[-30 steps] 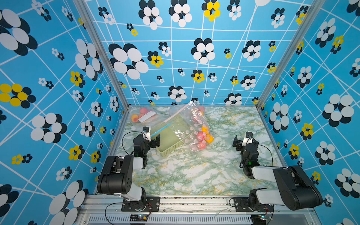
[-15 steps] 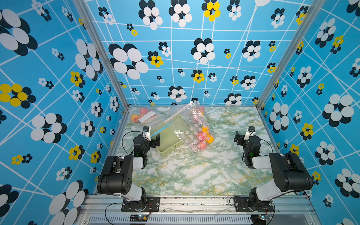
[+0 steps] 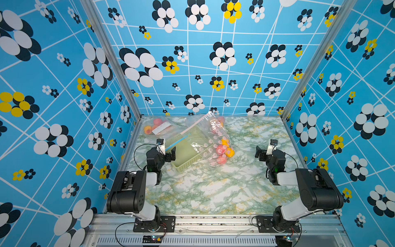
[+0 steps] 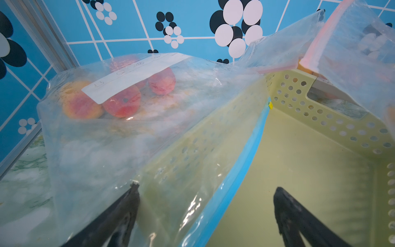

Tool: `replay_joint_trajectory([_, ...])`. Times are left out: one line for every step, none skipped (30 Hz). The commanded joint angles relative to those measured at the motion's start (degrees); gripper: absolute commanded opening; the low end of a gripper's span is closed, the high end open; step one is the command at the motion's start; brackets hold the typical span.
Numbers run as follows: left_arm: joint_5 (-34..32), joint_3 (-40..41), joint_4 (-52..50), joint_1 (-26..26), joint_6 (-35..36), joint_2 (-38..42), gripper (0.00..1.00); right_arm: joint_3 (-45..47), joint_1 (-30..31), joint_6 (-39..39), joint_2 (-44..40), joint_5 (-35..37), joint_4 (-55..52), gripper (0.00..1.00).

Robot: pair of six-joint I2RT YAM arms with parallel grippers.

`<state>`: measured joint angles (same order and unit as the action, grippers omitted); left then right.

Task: Place the peach in a zip-top bag and seal the zipper
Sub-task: Reset both arms

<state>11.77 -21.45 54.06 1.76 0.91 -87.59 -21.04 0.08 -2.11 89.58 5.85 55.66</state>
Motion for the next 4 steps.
replay_joint_trajectory([-0.6,-0.7,-2.7,-0.4,-0.5,-0.6,0.99,-0.4,-0.1,0.7,-0.2,0.0,-1.3,1.0])
replay_joint_trajectory([-0.6,-0.7,-2.7,-0.4,-0.5,-0.6,0.99,-0.4,0.0,0.6,-0.2,0.0,-1.2,0.99])
replay_joint_trajectory([-0.6,-0.7,-2.7,-0.3,-0.4,-0.6,0.99,-0.5,0.0,0.6,-0.2,0.0,-1.3,1.0])
replay_joint_trajectory([-0.6,-0.7,-2.7,-0.4,-0.5,-0.6,0.99,-0.4,0.0,0.6,-0.2,0.0,-1.2,0.99])
